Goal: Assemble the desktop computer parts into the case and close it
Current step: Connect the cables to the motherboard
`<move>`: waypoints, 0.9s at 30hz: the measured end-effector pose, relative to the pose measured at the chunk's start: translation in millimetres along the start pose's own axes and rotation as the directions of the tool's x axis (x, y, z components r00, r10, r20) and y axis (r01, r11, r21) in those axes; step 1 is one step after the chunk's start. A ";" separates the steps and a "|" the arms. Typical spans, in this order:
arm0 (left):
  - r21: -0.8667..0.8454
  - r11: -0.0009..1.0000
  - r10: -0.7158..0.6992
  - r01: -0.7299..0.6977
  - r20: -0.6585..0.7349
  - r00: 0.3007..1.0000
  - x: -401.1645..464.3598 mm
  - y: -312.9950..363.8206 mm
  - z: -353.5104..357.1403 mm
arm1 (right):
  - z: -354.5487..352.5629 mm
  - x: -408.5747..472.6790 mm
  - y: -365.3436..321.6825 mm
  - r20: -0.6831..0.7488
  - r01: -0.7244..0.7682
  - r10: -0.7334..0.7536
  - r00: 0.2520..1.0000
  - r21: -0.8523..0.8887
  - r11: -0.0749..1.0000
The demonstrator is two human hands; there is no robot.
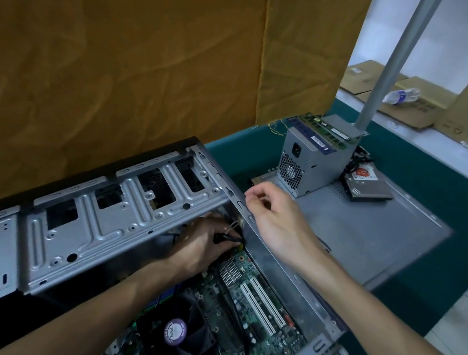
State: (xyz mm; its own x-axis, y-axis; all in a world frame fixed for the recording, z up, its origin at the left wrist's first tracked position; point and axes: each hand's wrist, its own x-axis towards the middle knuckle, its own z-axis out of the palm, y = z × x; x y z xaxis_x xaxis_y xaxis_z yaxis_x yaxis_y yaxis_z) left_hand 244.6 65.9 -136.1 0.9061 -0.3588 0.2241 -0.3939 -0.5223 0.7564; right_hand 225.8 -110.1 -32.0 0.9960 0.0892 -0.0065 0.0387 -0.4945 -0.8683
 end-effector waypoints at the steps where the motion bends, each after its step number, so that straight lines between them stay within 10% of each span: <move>1: 0.004 1.000 0.001 -0.001 0.003 1.000 0.2 -1.2 -0.3 | 0.3 0.1 0.1 0.000 0.000 0.000 1.000 -0.003 1.000; 27: 0.009 1.000 -0.005 0.005 -0.012 1.000 -0.7 4.7 -3.0 | 1.4 0.2 -0.5 -0.014 0.013 -0.013 1.000 -0.021 1.000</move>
State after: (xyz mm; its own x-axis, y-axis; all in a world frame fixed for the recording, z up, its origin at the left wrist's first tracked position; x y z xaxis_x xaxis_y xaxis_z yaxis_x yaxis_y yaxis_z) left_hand 242.6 66.0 -130.8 0.9098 -0.3472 0.2272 -0.3905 -0.5310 0.7520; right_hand 225.9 -108.7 -32.2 0.9964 0.0835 0.0116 0.0529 -0.5110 -0.8580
